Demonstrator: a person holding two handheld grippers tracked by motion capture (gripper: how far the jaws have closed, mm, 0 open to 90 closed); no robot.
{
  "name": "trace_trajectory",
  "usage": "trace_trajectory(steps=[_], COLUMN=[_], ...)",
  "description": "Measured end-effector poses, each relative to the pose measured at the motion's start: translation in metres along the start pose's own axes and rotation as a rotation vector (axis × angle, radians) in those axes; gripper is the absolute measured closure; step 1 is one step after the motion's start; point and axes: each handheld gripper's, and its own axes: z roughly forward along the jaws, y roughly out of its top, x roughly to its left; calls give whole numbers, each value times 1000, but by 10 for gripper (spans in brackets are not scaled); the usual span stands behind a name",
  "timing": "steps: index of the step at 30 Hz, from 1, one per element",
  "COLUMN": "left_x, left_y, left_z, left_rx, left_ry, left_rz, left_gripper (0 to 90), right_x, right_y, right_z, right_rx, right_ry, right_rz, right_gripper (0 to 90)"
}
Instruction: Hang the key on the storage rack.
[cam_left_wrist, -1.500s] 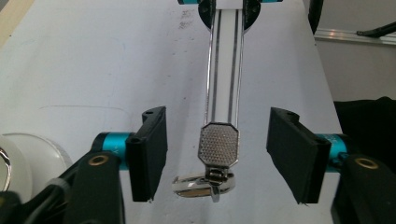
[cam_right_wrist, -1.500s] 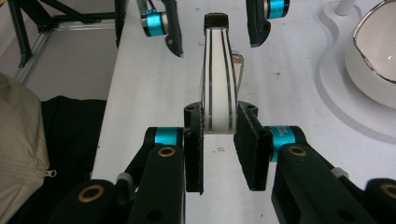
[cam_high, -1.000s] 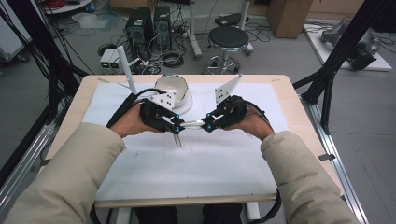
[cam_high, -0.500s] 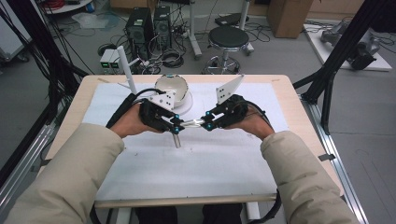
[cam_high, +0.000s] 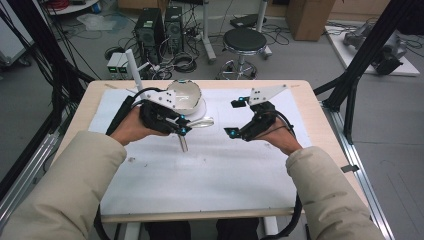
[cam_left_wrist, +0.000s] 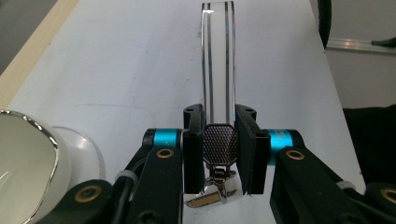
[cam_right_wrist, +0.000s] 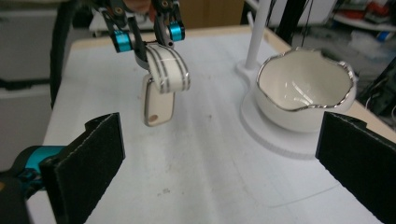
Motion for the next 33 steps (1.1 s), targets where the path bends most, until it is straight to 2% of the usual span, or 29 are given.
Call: trace_trajectory(steps=[7, 11, 14, 15, 16, 19, 24, 30, 33], left_x=[7, 13, 17, 18, 19, 23, 29, 38, 41], left_y=[-6, -12, -19, -22, -24, -31, -42, -61, -71], left_z=[-16, -30, -40, -43, -46, -53, -64, -81, -88], left_rx=[-32, -68, -113, -121, -126, -137, -154, -187, -195], left_ry=[29, 50, 67, 71, 79, 97, 136, 190, 216], left_rz=[-52, -89, -114, -124, -132, -157, -202, -272, -309], left_gripper=[742, 742, 742, 742, 742, 742, 742, 742, 742], right_x=[3, 7, 13, 15, 16, 19, 22, 27, 29], right_y=[-24, -38, -53, -58, -62, -74, -89, -105, -115], right_z=[-28, -50, -64, -68, -72, -81, -90, -91, -92], right_rx=[-89, -148, -188, -182, -193, -236, -264, -260, -281], right_ry=[-96, -163, -212, -226, -248, -290, -371, -400, -425], right_rz=[57, 66, 66, 79, 72, 96, 110, 117, 128], right_gripper=[4, 4, 4, 4, 4, 4, 4, 4, 4])
